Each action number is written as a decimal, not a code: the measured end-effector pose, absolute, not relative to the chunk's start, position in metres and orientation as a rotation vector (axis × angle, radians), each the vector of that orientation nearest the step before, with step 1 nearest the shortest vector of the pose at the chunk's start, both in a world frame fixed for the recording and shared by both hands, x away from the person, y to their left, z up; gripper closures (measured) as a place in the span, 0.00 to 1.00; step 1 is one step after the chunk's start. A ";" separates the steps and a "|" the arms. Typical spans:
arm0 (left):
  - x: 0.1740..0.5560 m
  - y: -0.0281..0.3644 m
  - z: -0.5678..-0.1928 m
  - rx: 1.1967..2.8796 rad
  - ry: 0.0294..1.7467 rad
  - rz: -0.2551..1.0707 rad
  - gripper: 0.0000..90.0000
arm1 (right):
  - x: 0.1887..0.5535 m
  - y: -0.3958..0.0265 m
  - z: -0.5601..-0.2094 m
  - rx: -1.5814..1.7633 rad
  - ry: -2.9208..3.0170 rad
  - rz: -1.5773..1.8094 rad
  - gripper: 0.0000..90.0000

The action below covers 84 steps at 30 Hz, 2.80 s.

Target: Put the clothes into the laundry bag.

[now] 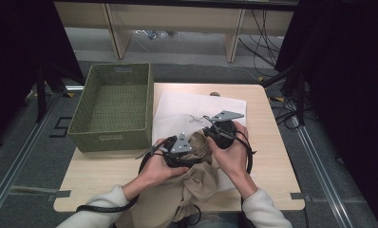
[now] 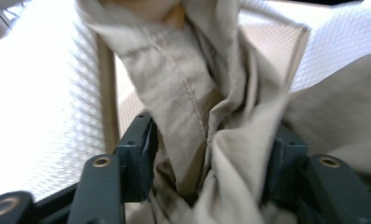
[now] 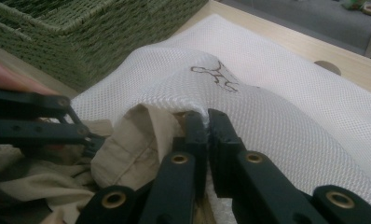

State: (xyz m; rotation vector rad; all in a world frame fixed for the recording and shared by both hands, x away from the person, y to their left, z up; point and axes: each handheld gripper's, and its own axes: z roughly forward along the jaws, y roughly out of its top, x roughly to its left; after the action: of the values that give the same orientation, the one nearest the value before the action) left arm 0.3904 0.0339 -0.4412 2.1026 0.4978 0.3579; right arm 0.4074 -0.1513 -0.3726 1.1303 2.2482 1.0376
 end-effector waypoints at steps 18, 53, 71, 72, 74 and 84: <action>0.380 0.038 -0.418 2.006 0.413 0.423 0.81 | 0.407 -0.150 -0.373 1.133 2.247 1.037 0.98; 0.350 0.083 -0.420 2.185 0.561 0.407 0.27 | 0.407 -0.151 -0.374 1.121 2.270 1.021 0.98; 0.353 0.065 -0.464 2.363 0.583 0.346 0.54 | 0.405 -0.148 -0.374 1.158 2.269 1.016 0.98; 0.352 0.063 -0.465 2.374 0.577 0.351 0.58 | 0.406 -0.149 -0.375 1.126 2.273 1.012 0.98; 0.352 0.063 -0.465 2.384 0.570 0.357 0.63 | 0.407 -0.149 -0.375 1.120 2.277 1.010 0.98; 0.354 0.060 -0.465 2.375 0.606 0.327 0.88 | 0.406 -0.149 -0.374 1.139 2.274 1.013 0.98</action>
State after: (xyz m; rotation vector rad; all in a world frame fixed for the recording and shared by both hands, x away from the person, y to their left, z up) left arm 0.3537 0.0596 -0.4647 2.3746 0.6056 0.3269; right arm 0.4059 -0.1486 -0.3743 1.1387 2.2743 1.0133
